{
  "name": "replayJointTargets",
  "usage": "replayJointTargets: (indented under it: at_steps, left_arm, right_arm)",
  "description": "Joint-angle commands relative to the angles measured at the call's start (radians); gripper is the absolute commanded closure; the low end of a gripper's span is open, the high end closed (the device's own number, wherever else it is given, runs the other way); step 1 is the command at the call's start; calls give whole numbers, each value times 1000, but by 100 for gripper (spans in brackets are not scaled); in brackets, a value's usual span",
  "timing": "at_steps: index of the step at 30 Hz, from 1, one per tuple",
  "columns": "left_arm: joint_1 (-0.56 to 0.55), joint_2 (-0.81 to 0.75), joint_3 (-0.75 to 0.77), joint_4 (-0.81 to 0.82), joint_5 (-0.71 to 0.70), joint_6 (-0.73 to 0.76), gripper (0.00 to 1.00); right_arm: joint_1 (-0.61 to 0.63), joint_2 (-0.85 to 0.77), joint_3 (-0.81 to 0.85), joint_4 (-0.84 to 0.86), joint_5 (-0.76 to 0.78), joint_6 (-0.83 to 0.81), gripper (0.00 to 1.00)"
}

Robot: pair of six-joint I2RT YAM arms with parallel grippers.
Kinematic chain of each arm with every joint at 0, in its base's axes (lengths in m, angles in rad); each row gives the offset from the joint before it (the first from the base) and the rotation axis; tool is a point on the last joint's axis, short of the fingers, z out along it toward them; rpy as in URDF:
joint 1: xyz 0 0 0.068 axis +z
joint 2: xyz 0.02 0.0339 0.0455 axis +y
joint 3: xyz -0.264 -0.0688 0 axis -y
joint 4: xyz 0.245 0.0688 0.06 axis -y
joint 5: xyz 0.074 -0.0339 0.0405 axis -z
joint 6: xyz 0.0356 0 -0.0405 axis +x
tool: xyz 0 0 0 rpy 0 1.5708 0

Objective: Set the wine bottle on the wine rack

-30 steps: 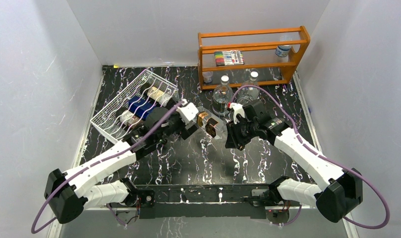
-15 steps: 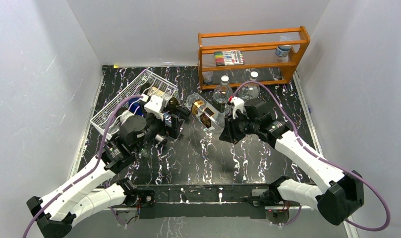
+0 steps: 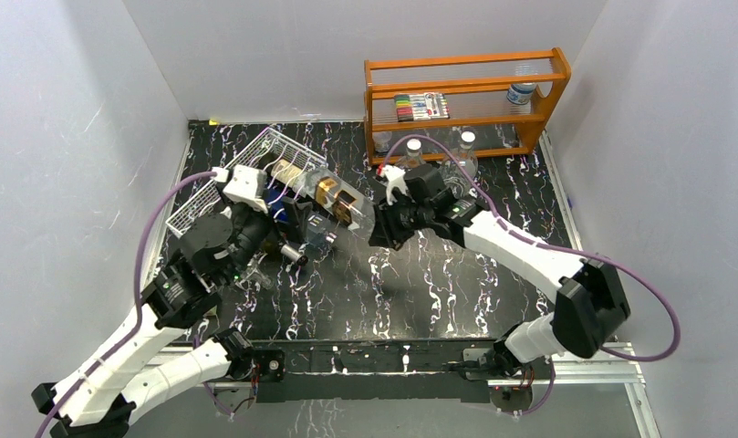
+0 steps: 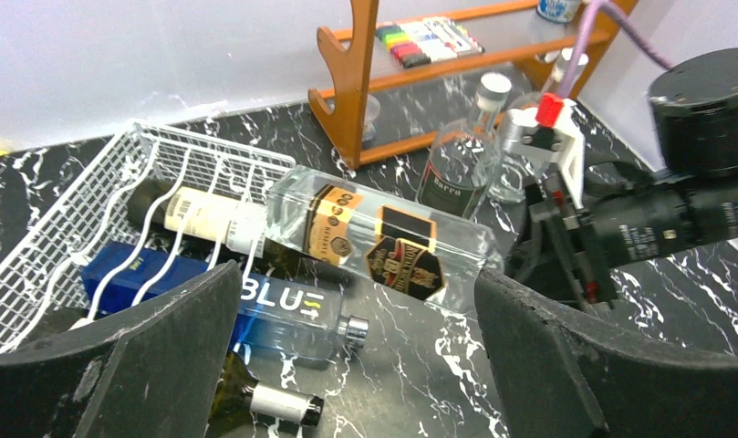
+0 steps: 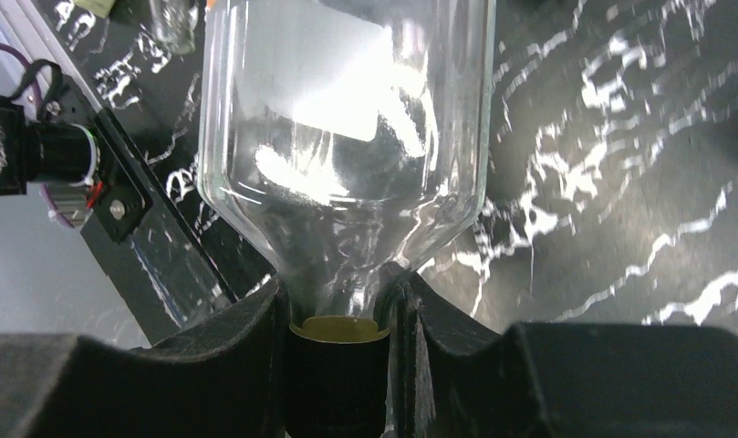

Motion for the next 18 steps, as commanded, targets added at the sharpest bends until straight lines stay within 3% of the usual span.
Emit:
replayJointTargets:
  at_steps: [1,10,18]
  left_arm:
    - [-2,-41,44,-31,-49,28,2]
    - [-1,-50,102,-75,-35,0,2]
    - [-1,-44,123,-108,-23,-10,2]
  right_arm:
    - [18,59,191,346,-29,-34,100]
    - [29,311,470,361,-3,-70,100]
    - [36,492,668,253,24,-181,100]
